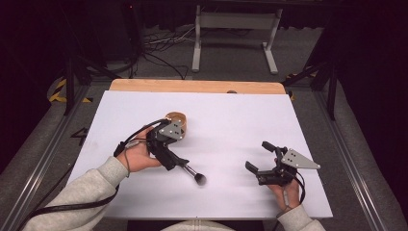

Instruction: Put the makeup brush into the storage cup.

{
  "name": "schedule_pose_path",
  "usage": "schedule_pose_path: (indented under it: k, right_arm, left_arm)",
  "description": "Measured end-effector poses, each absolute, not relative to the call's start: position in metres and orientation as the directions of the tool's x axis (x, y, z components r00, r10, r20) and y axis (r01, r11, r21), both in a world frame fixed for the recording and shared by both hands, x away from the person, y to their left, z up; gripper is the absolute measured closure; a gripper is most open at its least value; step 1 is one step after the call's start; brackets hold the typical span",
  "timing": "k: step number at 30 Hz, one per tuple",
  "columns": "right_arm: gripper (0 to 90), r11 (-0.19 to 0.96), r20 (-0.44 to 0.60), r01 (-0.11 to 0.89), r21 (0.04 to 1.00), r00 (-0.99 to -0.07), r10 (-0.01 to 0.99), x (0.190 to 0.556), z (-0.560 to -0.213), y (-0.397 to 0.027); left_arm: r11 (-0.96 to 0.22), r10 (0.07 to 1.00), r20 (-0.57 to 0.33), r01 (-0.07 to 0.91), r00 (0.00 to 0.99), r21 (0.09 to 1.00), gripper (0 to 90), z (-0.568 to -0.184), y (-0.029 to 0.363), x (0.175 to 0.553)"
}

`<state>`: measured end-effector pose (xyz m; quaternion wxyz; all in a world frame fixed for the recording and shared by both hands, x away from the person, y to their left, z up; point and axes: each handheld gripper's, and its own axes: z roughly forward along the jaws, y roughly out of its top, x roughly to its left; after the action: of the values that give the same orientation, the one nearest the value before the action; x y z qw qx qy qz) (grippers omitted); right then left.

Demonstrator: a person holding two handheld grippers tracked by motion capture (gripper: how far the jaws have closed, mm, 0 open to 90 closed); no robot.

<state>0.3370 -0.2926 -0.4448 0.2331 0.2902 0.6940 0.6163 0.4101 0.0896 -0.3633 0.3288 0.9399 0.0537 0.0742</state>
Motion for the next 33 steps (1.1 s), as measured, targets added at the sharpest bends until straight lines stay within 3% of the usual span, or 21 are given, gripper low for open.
schedule_pose_path:
  k: [10, 16, 33]
  right_arm:
    - [0.0, 0.068, 0.04, 0.119, 0.99, -0.725, 0.688, 0.337, -0.445, -0.293]
    - [0.0, 0.068, 0.041, 0.12, 0.99, -0.727, 0.685, 0.337, -0.445, -0.293]
    - [0.0, 0.069, 0.045, 0.125, 0.99, -0.732, 0.68, 0.337, -0.446, -0.293]
  left_arm:
    - [-0.851, 0.104, 0.109, 0.032, 0.989, 0.524, 0.0, -0.368, 0.075, 0.412]
    - [-0.893, 0.091, 0.065, 0.053, 0.994, 0.447, 0.4, -0.375, 0.07, 0.416]
    - [-0.927, 0.095, 0.002, 0.088, 0.995, 0.365, 1.8, -0.388, 0.064, 0.423]
